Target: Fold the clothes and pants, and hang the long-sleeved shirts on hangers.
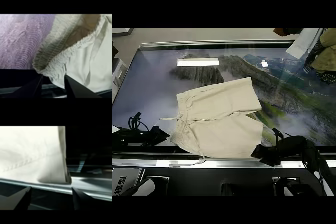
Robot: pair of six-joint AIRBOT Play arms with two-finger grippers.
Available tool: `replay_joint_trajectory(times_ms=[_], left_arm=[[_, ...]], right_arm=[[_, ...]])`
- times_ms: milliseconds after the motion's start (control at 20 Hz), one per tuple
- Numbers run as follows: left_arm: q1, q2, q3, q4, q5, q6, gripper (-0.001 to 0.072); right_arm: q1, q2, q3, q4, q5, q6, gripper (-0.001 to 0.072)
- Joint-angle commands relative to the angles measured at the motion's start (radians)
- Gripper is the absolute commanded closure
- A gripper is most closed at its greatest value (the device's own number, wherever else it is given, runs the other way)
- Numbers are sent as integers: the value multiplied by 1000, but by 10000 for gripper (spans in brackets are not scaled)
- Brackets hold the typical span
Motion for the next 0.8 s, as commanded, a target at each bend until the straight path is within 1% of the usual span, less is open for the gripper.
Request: replay_joint_trajectory(times_ms=[0,100,200,250,300,350,450,600,750], left_arm=[[-4,10,-22,13,2,7,385],[-5,10,-24,14,1,20,386],[-5,10,-24,14,4,22,385],[-5,10,-24,14,6,22,385],[-5,10,-24,14,6,26,385],[-5,10,-24,14,6,29,385],[-6,10,-24,14,12,41,386],[-6,10,-27,14,26,70,385],[-11,10,-51,15,34,137,385]], right_arm=[[25,2,-5,-10,114,26,161],[25,2,-5,-10,144,26,162],[25,2,-4,-8,135,26,163],[25,2,-5,-9,113,21,186],[25,2,-5,-5,80,2,274],[25,2,-5,-2,50,-14,296],[25,2,-5,-2,6,-19,294],[25,2,-4,-2,5,-21,291],[25,2,-5,-3,-32,-24,292]])
